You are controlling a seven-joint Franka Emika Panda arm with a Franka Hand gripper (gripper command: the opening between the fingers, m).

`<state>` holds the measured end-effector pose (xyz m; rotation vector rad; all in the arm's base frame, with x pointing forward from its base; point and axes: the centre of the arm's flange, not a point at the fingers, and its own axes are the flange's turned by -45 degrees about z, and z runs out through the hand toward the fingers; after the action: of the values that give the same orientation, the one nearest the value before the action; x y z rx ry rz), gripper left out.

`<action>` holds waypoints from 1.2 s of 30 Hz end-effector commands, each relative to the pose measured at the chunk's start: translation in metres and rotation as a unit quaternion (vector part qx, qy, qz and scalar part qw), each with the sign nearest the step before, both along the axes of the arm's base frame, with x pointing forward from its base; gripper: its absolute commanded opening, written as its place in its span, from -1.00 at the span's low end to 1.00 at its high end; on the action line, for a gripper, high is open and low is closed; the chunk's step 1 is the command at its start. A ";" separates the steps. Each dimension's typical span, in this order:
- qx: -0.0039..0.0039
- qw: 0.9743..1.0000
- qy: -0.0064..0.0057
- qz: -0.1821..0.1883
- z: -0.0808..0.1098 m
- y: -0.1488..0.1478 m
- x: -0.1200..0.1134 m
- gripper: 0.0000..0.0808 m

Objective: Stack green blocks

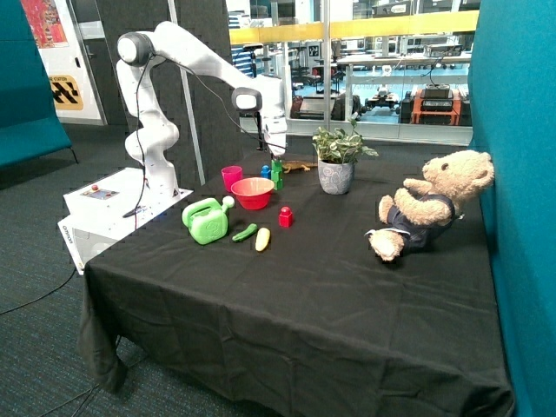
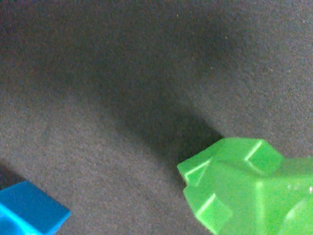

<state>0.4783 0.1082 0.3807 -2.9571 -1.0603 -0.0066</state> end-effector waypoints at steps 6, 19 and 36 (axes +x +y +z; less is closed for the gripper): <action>-0.001 1.000 0.002 -0.003 -0.008 -0.001 -0.001 1.00; -0.001 1.000 0.002 0.003 -0.008 0.003 -0.002 1.00; -0.001 1.000 0.002 0.006 -0.004 0.005 0.000 1.00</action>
<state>0.4781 0.1125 0.3739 -2.9525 -1.0725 0.0063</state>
